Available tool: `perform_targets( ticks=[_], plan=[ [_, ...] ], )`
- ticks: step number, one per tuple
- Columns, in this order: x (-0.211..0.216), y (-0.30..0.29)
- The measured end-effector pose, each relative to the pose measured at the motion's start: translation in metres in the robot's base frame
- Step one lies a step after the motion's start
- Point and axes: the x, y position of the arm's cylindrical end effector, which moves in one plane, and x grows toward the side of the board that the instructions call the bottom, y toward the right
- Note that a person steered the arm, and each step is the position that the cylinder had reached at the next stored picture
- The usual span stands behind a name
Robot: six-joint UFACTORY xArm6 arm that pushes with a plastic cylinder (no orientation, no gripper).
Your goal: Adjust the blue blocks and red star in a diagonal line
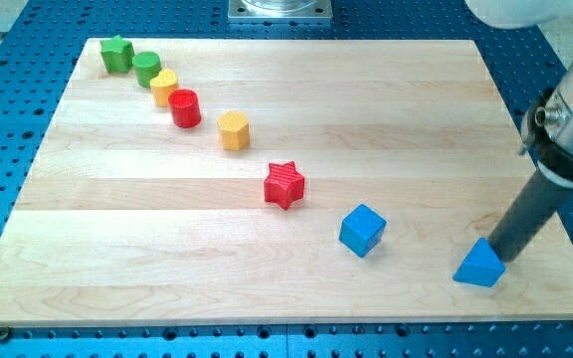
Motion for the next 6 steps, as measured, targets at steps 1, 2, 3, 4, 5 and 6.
perform_targets(
  ticks=[1,2,3,4,5,6],
  plan=[
    [0.006,-0.049],
    [0.02,-0.051],
    [0.004,0.003],
    [-0.004,0.113],
    [-0.008,0.122],
    [-0.009,0.122]
  ],
)
